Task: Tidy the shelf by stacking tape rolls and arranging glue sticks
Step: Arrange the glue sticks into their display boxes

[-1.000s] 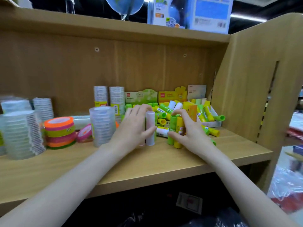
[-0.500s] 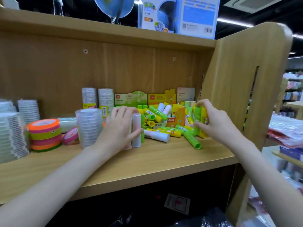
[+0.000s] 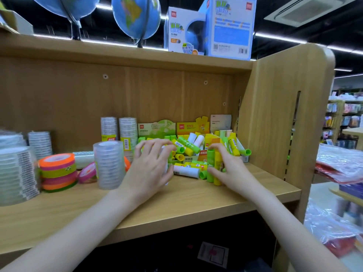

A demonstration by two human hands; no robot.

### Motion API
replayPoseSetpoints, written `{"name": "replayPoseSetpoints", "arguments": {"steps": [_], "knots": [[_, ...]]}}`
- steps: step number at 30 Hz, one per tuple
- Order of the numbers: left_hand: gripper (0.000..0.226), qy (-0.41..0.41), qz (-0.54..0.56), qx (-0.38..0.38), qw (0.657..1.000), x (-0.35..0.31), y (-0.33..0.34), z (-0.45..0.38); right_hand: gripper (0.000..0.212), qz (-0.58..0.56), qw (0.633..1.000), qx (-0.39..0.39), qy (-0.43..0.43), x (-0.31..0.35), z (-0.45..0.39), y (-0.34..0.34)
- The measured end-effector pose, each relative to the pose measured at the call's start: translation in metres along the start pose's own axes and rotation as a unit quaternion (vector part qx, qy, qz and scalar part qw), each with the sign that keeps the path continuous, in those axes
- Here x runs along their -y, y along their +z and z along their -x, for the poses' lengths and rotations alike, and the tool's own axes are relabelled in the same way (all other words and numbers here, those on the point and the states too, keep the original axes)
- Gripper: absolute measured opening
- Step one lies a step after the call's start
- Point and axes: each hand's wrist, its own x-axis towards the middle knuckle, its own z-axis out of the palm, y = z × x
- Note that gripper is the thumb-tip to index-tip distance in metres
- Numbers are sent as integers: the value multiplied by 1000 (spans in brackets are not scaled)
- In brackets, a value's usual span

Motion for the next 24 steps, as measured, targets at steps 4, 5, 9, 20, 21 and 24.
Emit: {"name": "replayPoseSetpoints", "arguments": {"steps": [4, 5, 9, 20, 21, 24], "knots": [[33, 14, -1, 7, 1000, 0, 3, 4, 51, -49, 999, 2, 6, 1, -6, 11], [33, 21, 1, 7, 1000, -1, 3, 4, 55, -59, 998, 1, 8, 1, -7, 13], [34, 49, 18, 5, 999, -7, 1, 2, 71, -60, 998, 10, 21, 2, -4, 14], [41, 22, 191, 25, 981, -52, 20, -35, 55, -114, 992, 55, -2, -19, 4, -5], [39, 27, 188, 28, 981, -55, 24, -40, 53, -122, 990, 64, -2, -20, 5, -8], [37, 48, 178, 44, 982, -60, 37, -50, 38, -140, 989, 55, 3, -32, 6, -25]]}}
